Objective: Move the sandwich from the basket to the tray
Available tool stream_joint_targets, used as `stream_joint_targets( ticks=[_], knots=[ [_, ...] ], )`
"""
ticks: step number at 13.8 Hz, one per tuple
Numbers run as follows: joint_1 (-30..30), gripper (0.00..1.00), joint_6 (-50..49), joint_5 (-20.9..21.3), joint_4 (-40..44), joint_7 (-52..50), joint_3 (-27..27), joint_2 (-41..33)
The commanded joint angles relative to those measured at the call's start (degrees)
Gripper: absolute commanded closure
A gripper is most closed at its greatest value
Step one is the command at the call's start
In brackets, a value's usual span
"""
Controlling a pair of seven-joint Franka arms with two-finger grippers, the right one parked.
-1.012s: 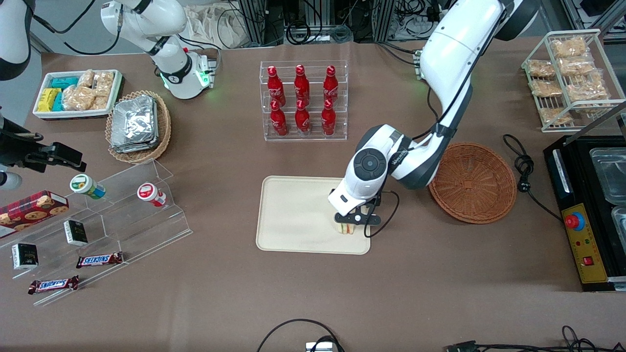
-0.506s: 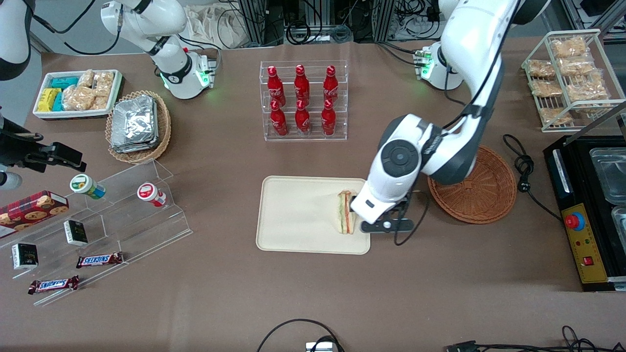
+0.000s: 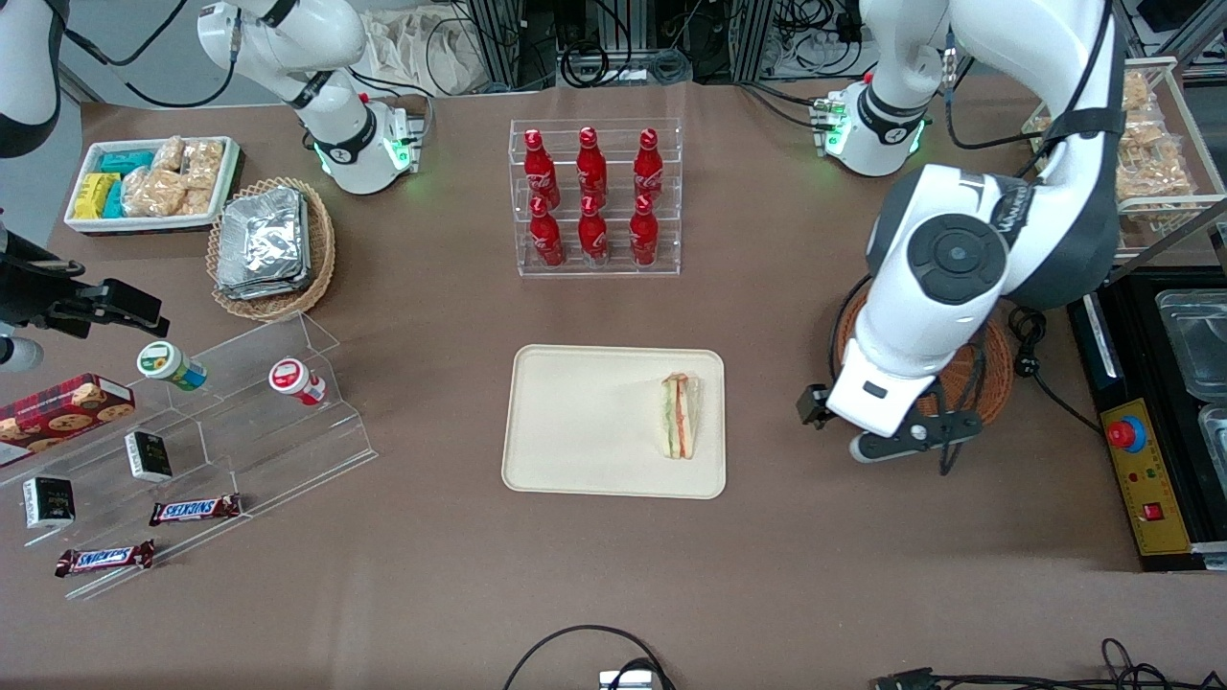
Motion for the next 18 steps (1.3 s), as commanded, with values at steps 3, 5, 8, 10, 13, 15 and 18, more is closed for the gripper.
stream_joint_targets(
  ticks=[3, 5, 8, 10, 13, 15, 18],
  knots=[
    [1.07, 0.0, -2.79, -0.5, -0.95, -0.62, -0.08, -2.15],
    [2.38, 0.0, -3.41, -0.5, -0.86, -0.1, -0.08, -2.95],
    [8.34, 0.0, -4.28, -0.41, -1.39, -0.01, -3.92, -5.58],
    [13.18, 0.0, -4.81, -0.41, -1.56, 0.17, -7.79, -7.25],
    [15.4, 0.0, -6.39, -0.24, -1.56, 1.91, -9.04, -8.75],
    [16.71, 0.0, -9.37, 0.03, -0.77, 5.43, -9.13, -8.84],
    [17.07, 0.0, -9.65, 0.47, -1.38, 10.34, -8.95, -10.76]
  ],
)
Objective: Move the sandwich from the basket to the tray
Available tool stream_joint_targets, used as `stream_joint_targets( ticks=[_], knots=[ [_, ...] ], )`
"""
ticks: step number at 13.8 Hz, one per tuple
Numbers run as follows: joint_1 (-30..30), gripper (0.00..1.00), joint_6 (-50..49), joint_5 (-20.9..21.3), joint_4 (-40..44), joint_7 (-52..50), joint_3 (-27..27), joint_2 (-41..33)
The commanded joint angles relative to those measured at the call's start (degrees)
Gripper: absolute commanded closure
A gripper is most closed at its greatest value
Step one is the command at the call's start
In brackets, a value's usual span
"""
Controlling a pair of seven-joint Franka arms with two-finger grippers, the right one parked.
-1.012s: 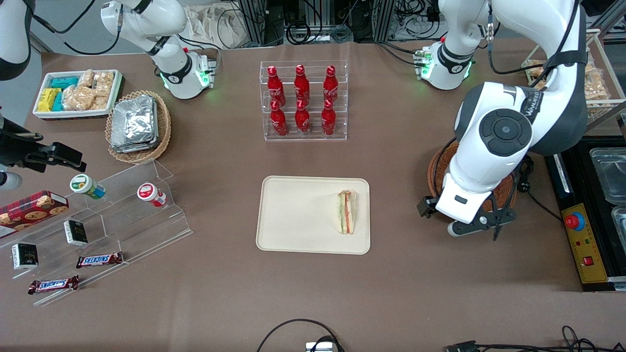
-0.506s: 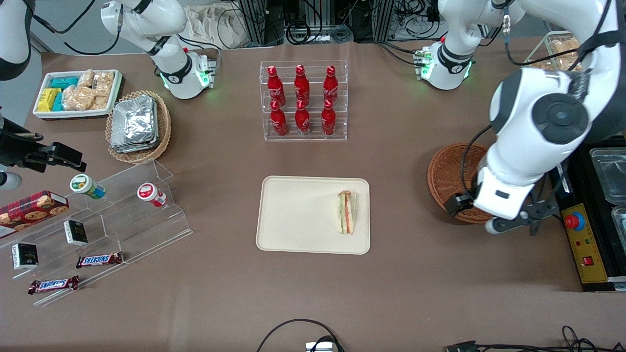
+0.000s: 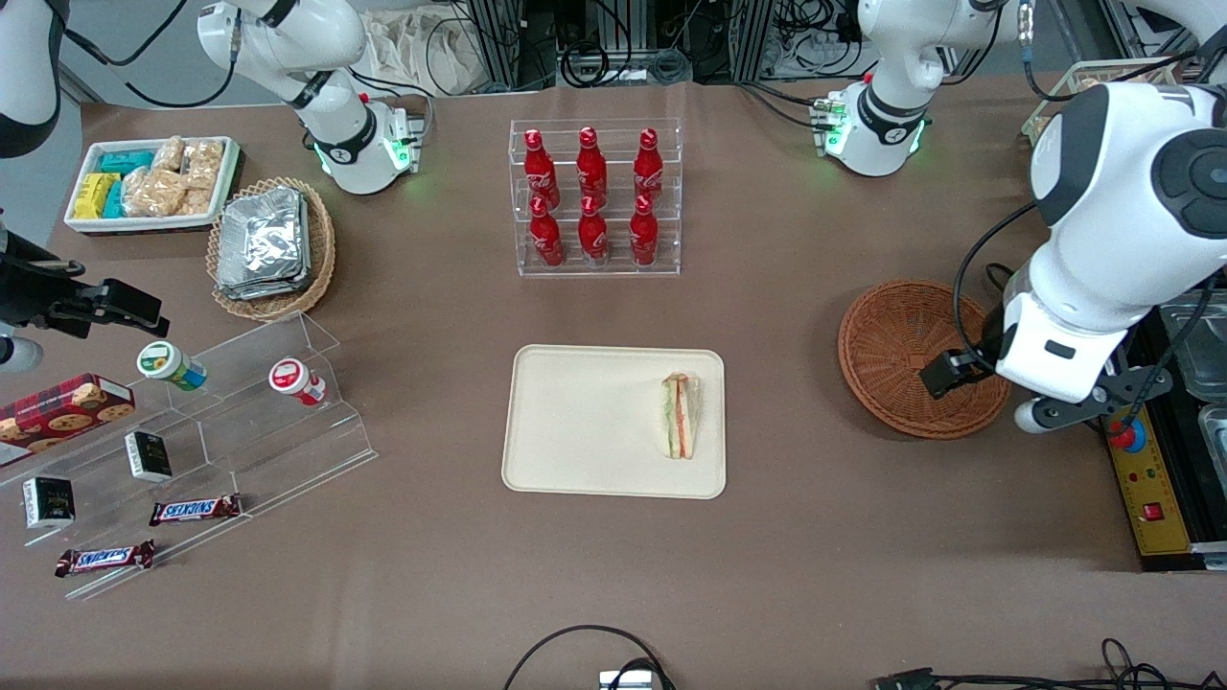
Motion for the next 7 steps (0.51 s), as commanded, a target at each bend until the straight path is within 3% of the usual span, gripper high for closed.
stream_joint_targets(
  ticks=[1, 7],
  knots=[
    [1.31, 0.0, -1.12, 0.45, -1.34, 6.21, -0.83, -2.9],
    [4.03, 0.0, -4.8, -1.31, -3.98, 17.47, -0.92, -9.14]
  ],
)
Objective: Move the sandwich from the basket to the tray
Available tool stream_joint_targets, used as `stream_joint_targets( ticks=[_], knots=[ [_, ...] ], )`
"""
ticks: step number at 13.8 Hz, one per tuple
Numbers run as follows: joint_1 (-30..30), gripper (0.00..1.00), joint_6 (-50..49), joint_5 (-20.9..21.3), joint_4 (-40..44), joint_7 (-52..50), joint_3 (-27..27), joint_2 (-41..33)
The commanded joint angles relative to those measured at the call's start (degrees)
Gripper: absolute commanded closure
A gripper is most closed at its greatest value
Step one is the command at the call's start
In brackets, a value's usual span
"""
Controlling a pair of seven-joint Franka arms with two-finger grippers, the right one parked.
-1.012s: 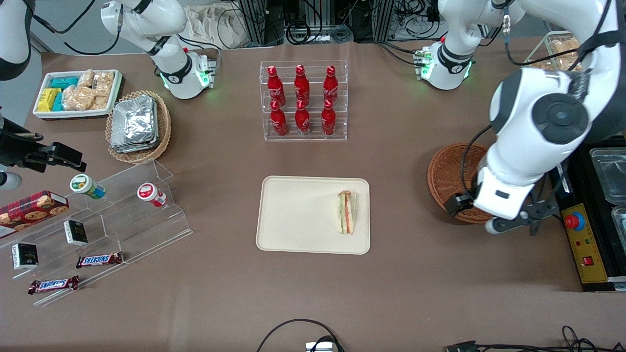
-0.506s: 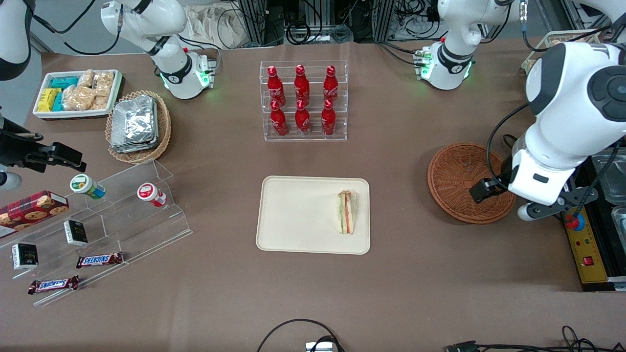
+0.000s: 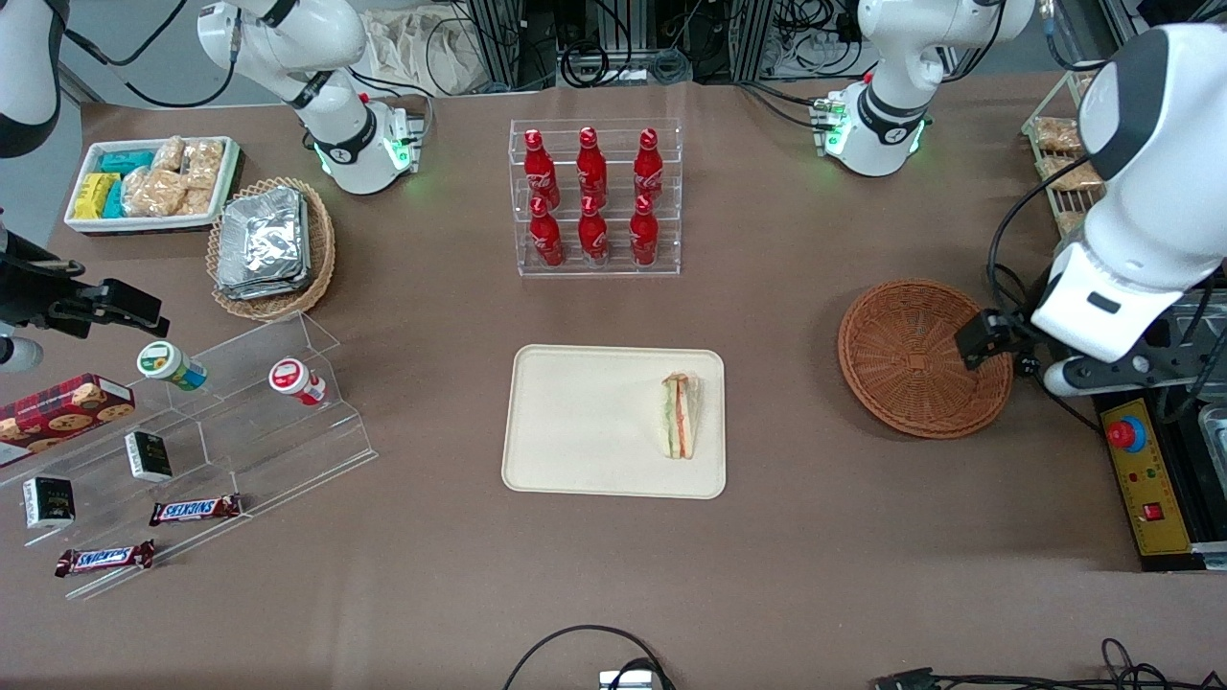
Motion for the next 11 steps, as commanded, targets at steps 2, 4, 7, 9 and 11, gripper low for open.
stream_joint_targets(
  ticks=[2, 4, 7, 9, 11],
  knots=[
    [2.49, 0.0, -3.34, -2.36, -2.69, 5.75, -0.9, -5.95],
    [2.49, 0.0, -5.97, -2.45, -3.21, 5.76, -0.9, -8.15],
    [3.45, 0.0, -6.78, -3.14, -3.3, 5.76, -0.99, -9.04],
    [3.9, 0.0, -6.86, -4.2, -3.39, 5.84, -0.99, -9.39],
    [4.25, 0.0, -6.95, -4.38, -3.31, 5.85, -0.99, -9.22]
  ],
)
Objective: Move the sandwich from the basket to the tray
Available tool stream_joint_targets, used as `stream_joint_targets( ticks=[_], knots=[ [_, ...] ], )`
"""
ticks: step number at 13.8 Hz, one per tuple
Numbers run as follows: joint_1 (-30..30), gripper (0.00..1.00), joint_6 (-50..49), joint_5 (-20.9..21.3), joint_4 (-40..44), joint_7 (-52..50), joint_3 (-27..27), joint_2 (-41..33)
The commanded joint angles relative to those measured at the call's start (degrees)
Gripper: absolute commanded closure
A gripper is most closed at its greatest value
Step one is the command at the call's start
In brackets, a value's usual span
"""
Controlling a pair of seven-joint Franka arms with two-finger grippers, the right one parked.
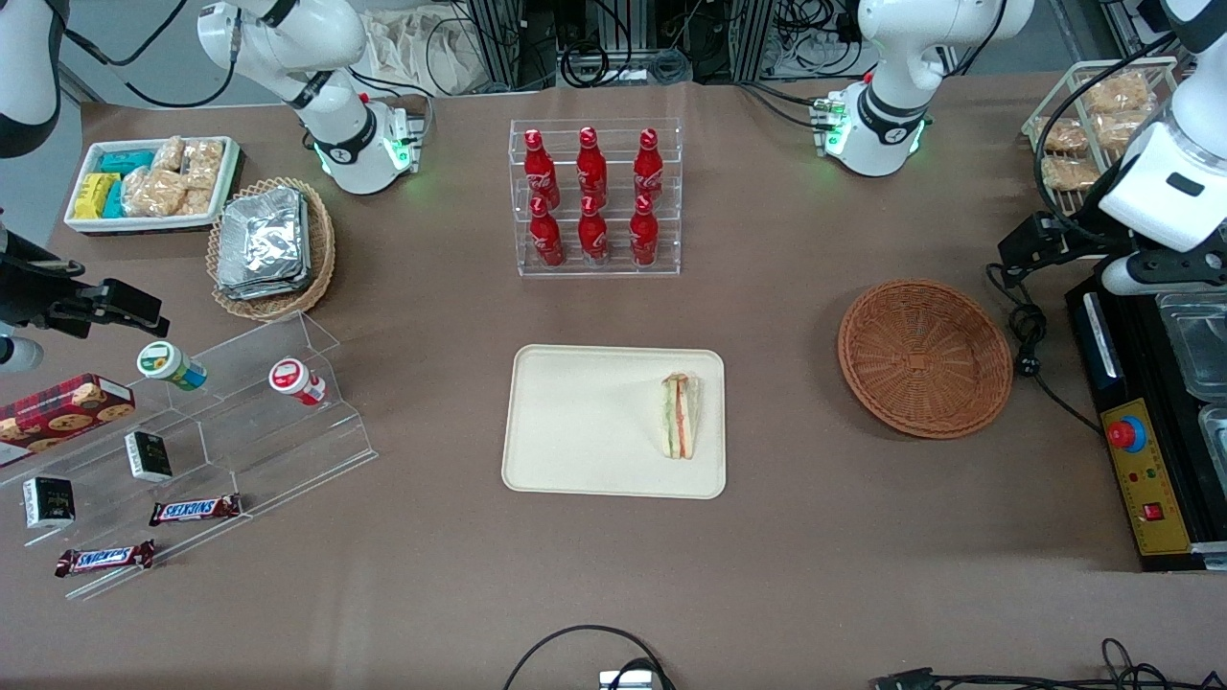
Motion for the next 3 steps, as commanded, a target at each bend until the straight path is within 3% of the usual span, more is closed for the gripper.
stream_joint_targets(
  ticks=[1, 3],
  knots=[
    [1.52, 0.0, -0.83, -1.11, -1.21, 1.07, -1.03, -0.99],
    [1.34, 0.0, -1.53, -1.72, -1.2, 1.94, -0.94, -0.9]
  ],
)
